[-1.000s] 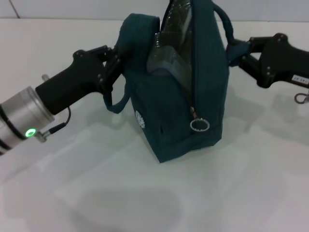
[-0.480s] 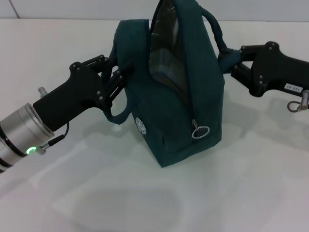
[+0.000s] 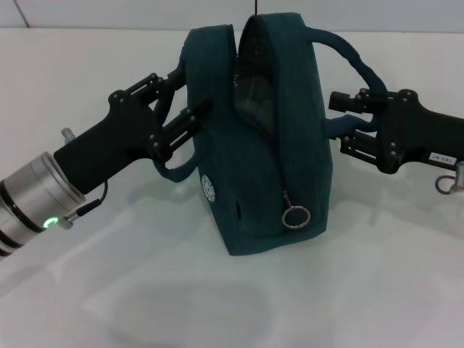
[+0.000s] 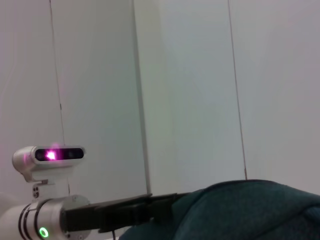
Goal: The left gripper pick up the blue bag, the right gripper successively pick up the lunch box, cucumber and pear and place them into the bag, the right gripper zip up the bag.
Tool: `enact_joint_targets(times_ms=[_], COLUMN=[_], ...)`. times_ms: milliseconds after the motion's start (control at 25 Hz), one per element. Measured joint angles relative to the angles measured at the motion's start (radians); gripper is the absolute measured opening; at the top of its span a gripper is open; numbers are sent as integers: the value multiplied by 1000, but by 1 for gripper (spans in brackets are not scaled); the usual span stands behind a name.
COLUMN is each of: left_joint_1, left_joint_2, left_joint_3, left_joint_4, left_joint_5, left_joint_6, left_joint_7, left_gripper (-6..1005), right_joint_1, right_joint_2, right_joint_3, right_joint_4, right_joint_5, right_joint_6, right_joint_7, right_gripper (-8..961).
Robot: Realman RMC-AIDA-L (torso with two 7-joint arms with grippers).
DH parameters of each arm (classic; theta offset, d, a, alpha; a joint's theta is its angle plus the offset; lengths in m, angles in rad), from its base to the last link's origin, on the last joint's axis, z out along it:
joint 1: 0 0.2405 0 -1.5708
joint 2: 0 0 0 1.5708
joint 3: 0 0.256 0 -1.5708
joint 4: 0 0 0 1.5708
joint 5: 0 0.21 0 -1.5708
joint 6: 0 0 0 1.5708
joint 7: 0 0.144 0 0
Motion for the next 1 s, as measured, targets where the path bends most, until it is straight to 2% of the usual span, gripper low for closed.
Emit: enact_joint_targets(times_ms=[160,240,400,680,800,920,1000], left_joint_1=[-11,-19,-33,-45,-45,-46,-46], left_joint_2=[0,0,0,0,0,0,0], left_joint_3=[4,4,5,5,5,5,5], left_joint_4=[-9,-14,-19,-19,-19,-19,-19], left_joint_5=[-11,-11,-11,-10,-10,-9,-9], left_joint_6=[-1,-1,-1,-7,-9,-9,-9], left_joint_7=[2,5,9,10,10,11,11], left_gripper=[489,505,530,529,529,529,528], right_joint_1=[-25,-45,-63,-76,-94,-119,-127], right_joint_2=[-7,-12,-28,-33,-29,-7,0], right_joint_3=[7,25,34,38,54,119,144], right_joint_4=[-1,-3,-15,-75,-103,-119,-116], right_joint_5=[3,2,-24,-109,-114,-107,-95], right_joint_6=[-27,-50,-69,-86,-88,-104,-123], right_joint_7=[0,0,1,0,-3,-38,-68], right_gripper=[370,422,440,472,486,500,509])
